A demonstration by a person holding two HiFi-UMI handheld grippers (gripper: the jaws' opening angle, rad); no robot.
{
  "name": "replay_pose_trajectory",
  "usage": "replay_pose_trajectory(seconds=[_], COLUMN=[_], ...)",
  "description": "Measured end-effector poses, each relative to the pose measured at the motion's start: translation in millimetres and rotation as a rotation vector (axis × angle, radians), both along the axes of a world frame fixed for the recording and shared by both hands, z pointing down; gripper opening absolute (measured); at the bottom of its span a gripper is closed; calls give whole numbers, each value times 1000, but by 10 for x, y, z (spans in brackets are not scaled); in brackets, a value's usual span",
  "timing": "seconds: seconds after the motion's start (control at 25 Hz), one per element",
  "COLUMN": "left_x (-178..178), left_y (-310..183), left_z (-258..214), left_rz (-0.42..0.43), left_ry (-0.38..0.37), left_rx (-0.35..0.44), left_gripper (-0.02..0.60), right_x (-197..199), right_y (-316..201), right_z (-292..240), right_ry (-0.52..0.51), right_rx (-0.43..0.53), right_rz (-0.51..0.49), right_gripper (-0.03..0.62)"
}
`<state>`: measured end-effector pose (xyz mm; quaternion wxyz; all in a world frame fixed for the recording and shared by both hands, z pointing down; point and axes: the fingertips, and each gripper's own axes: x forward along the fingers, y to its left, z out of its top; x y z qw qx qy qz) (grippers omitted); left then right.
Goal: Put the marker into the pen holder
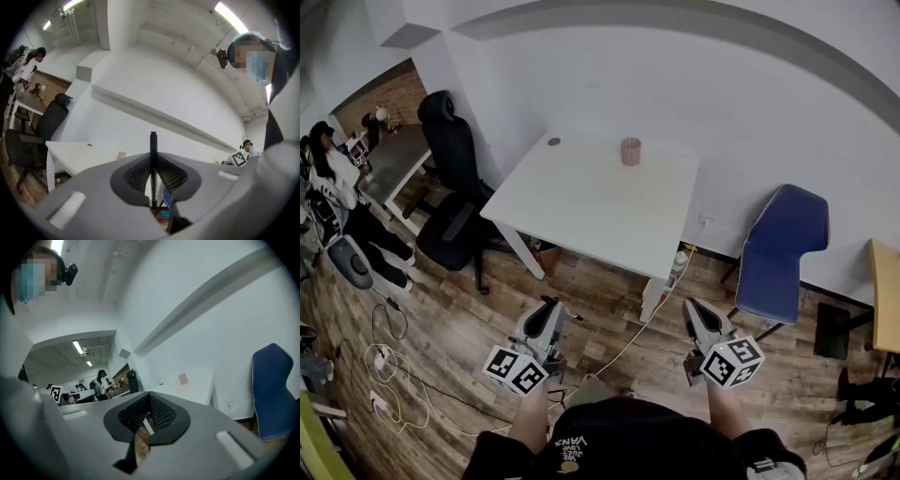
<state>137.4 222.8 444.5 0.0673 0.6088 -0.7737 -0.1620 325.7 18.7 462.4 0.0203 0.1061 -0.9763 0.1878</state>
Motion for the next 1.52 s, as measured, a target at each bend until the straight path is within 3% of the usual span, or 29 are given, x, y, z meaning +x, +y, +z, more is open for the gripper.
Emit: replay_pose_trajectory(seconds=[0.4,0.64,1.28,1.52], left_x=[-329,-663,-2145,-2545], left_y=[-160,-365,-500,-536], left_z=[98,79,71,122], left_rz=[6,66,207,250], left_ry=[21,26,28,24], left_rx=[24,24,4,-1], left_gripper=[92,92,92,92], right_x=[-256,-566,-1942,-2259], right_y=[-124,-201,-211,-206], right_z=[33,42,-23,2], right_ry=[6,21,16,25], right_rx=[20,11,-5,-20], right_rz=[21,64,209,257], right_gripper=[2,2,2,2])
